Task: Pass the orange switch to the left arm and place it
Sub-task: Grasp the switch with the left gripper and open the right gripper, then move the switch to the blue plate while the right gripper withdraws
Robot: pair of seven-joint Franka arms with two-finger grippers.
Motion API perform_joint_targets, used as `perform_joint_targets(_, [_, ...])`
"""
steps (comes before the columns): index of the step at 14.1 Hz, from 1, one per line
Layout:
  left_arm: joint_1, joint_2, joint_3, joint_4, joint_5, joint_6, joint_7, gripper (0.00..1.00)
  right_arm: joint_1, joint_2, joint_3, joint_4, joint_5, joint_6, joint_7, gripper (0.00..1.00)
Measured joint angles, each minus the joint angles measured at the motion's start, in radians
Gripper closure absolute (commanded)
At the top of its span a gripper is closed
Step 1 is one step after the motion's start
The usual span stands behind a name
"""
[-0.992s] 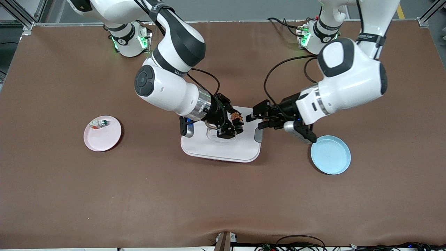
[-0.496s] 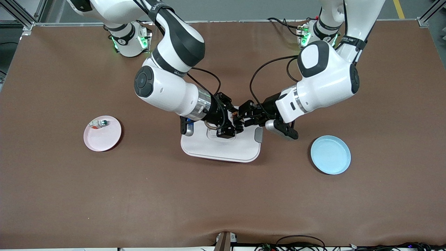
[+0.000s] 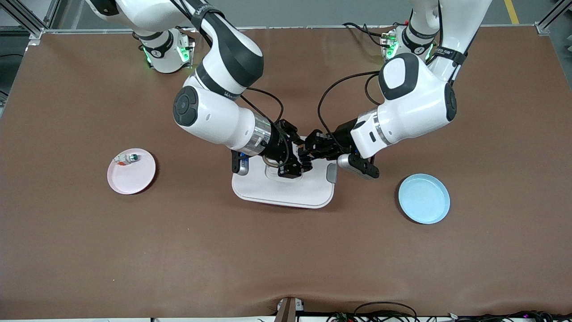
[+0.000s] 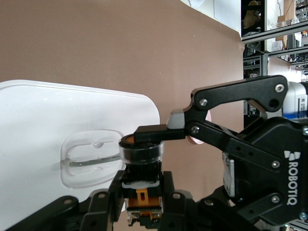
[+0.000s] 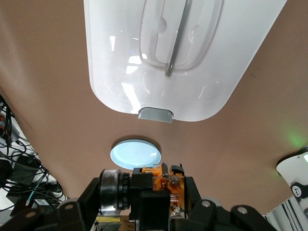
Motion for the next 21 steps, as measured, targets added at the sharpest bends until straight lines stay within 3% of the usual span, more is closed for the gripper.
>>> perform_joint_targets(1, [0.000,0.000,0.000,0.000,0.000,0.000,0.000,1.00,0.000,0.000,0.000,0.000,0.000,0.000,0.000,0.01])
perform_joint_targets(5, [0.006,0.001,0.008,0.000,0.020,0.000,0.013,1.00,0.000,0.001,0.000,0.011,0.000,-0.020,0.000,0.00])
perform_joint_targets(9, [0.045,0.002,0.014,0.001,0.184,-0.002,0.018,1.00,-0.029,0.000,-0.009,0.025,0.000,-0.119,-0.076,0.00])
perform_joint_targets(14, [0.164,-0.004,0.016,0.006,0.467,-0.150,0.097,1.00,-0.169,-0.036,-0.022,0.045,-0.015,-0.432,-0.515,0.00])
perform_joint_targets(21, [0.310,0.016,0.020,-0.012,0.756,-0.272,0.513,1.00,-0.404,-0.095,-0.030,0.046,-0.194,-0.809,-1.153,0.00])
